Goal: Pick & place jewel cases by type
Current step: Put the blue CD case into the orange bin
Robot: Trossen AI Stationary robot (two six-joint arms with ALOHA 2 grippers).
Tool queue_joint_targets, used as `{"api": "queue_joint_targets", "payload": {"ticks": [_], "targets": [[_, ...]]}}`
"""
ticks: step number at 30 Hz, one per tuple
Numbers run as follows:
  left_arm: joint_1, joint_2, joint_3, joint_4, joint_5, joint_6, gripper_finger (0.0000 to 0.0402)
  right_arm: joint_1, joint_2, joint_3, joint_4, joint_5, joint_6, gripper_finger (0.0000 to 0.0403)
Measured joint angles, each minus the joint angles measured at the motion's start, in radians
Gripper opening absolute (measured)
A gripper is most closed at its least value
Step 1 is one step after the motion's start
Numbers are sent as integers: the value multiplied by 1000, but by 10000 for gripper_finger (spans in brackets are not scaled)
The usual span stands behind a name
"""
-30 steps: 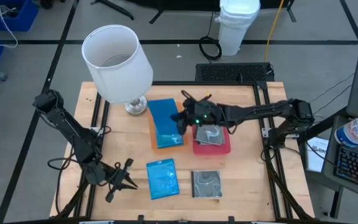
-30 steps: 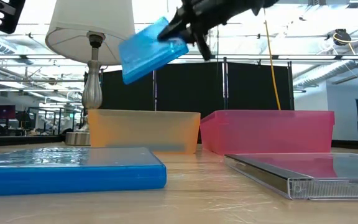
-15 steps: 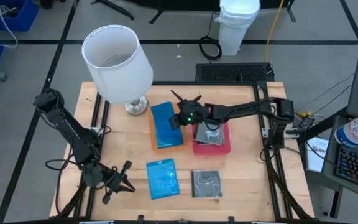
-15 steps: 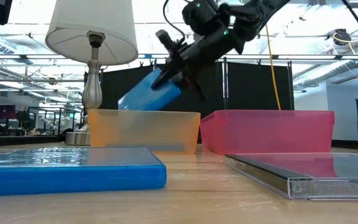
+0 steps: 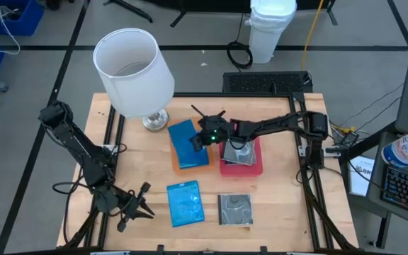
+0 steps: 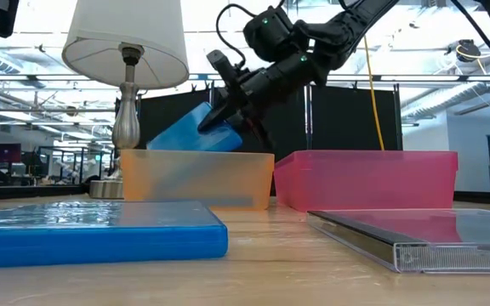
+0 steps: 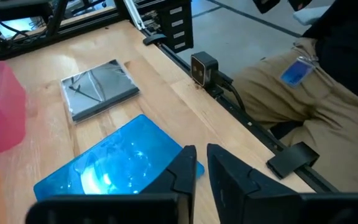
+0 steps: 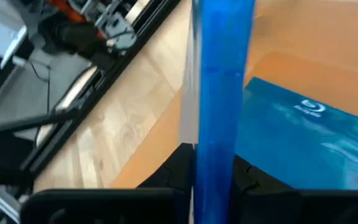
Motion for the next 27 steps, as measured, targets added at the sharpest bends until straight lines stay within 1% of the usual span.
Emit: {"api": "queue_joint_targets", "payload": {"ticks": [6,11,17,22,27], "targets": [[0,0,0,1,0,-15,42,21,-6,0,-25,37,-4,92],[0,0,0,1,0,-35,42,20,-5,0,-53,37,-23,147],[0,0,0,2,0,-40,42,20,-5,0,-66,12,-64,204],[0,0,0,2,0,-42,42,20,-6,0,-97,13,-109,236],[0,0,0,2,0,-42,42,20,-8,0,-133,17,-172,249]]}}
